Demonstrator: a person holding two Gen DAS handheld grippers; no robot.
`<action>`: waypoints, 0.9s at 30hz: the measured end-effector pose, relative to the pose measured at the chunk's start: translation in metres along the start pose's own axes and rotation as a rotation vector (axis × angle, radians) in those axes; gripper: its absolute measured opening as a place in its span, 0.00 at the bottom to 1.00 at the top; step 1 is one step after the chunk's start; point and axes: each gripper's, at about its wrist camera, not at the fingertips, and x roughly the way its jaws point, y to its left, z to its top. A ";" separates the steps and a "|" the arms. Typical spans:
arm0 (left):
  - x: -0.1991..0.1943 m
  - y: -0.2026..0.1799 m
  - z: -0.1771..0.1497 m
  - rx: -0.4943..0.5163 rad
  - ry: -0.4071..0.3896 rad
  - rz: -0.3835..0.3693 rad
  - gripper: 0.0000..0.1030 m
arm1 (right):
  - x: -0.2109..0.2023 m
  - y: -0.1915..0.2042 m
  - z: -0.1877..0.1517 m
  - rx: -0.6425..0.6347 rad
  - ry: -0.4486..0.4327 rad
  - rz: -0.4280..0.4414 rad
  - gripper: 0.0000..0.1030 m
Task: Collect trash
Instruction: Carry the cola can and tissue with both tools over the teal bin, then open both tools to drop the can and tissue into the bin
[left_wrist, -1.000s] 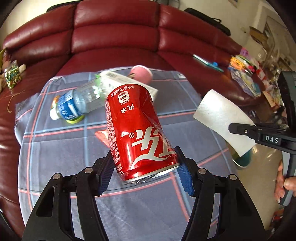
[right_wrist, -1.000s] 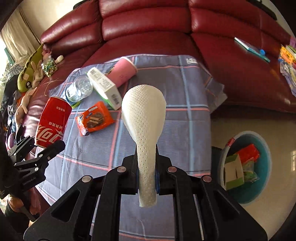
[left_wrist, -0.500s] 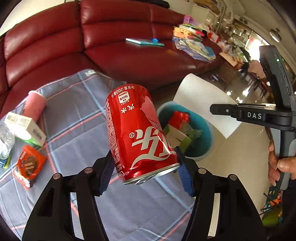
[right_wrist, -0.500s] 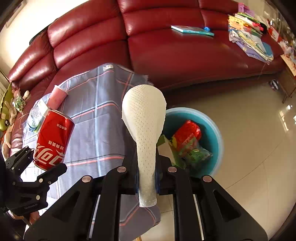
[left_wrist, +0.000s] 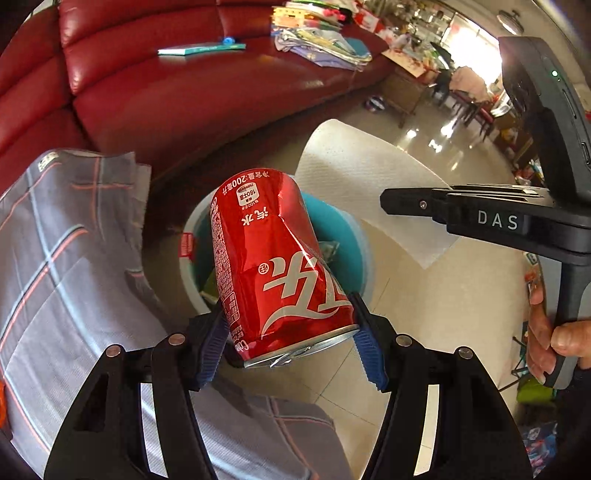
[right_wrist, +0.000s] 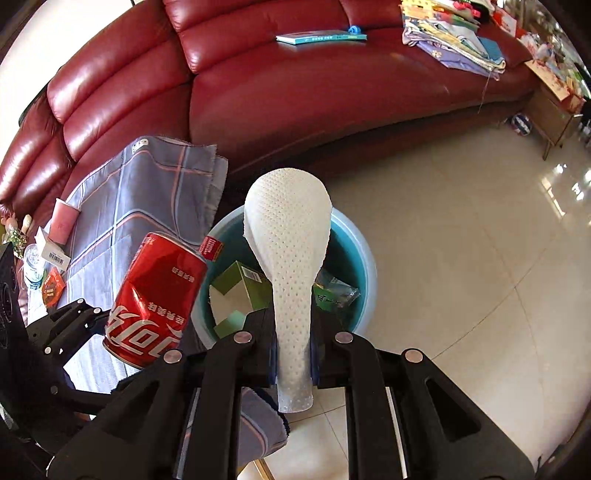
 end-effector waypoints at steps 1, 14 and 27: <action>0.006 -0.003 0.003 0.001 0.005 -0.011 0.61 | 0.001 -0.003 0.002 0.002 0.002 -0.001 0.11; 0.063 0.006 0.029 -0.048 0.040 0.003 0.75 | 0.029 -0.017 0.011 0.008 0.054 -0.005 0.11; 0.039 0.031 0.009 -0.116 0.018 0.024 0.91 | 0.049 0.007 0.013 -0.022 0.098 0.012 0.14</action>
